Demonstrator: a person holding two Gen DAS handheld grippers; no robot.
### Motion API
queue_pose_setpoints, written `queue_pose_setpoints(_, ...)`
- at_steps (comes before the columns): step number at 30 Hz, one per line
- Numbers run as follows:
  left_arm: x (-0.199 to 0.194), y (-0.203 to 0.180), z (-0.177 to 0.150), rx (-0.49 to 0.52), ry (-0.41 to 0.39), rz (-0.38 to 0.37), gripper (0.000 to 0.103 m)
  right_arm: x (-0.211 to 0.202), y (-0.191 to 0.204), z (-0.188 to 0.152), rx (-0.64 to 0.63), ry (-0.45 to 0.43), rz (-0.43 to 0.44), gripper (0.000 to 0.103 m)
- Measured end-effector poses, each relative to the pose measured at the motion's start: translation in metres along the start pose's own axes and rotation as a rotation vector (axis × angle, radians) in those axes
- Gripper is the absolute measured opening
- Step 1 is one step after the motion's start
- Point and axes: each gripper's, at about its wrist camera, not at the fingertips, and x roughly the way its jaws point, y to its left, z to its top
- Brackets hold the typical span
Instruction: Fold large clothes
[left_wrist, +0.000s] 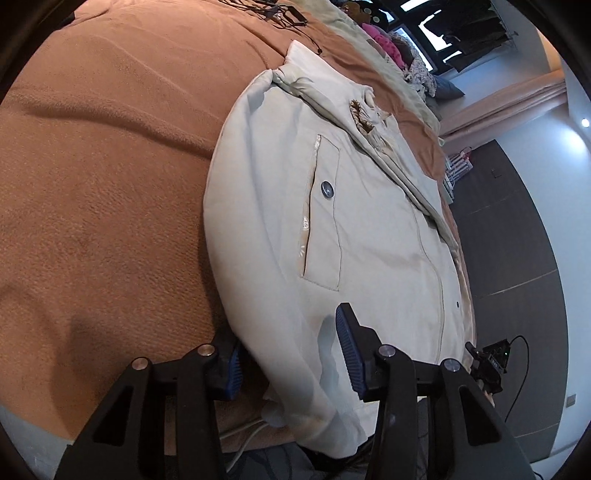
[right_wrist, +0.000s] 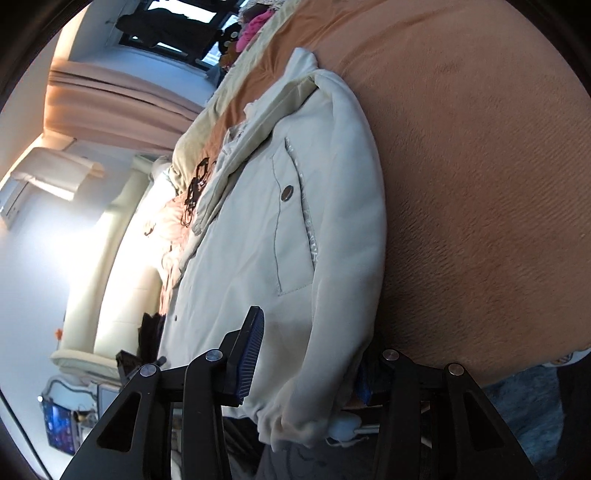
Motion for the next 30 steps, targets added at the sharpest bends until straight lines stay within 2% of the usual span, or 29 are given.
queue_pose_setpoints(1, 0.0, -0.002, 0.0, 0.002, -0.01, 0.012, 0.035, 0.002, 0.002, 0.0, 0.003, 0.0, -0.009, 0.044)
queue_pose_setpoints(2, 0.0, -0.002, -0.001, 0.003, -0.015, 0.03, 0.017, 0.002, 0.004, -0.002, 0.002, 0.0, -0.02, 0.037)
queue_pose_setpoints(3, -0.001, -0.002, -0.002, -0.005, -0.02, 0.031, 0.015, 0.004, 0.007, -0.001, -0.001, 0.007, -0.041, 0.017)
queue_pose_setpoints(6, -0.012, -0.003, -0.006, -0.007, -0.067, -0.002, 0.009, 0.0, 0.012, -0.001, -0.007, 0.001, -0.083, 0.01)
queue_pose_setpoints(11, -0.04, -0.019, -0.005, 0.011, -0.141, -0.043, 0.008, -0.026, 0.033, 0.0, -0.037, -0.075, -0.032, 0.007)
queue_pose_setpoints(21, -0.116, -0.048, -0.015, 0.065, -0.243, -0.134, 0.008, -0.081, 0.093, -0.007, -0.147, -0.157, 0.054, 0.007)
queue_pose_setpoints(28, -0.175, -0.066, -0.041, 0.115, -0.306, -0.185, 0.007, -0.129, 0.133, -0.032, -0.235, -0.194, 0.105, 0.007)
queue_pose_setpoints(30, -0.189, -0.068, -0.049, 0.117, -0.328, -0.179, 0.007, -0.144, 0.143, -0.044, -0.256, -0.198, 0.118, 0.007)
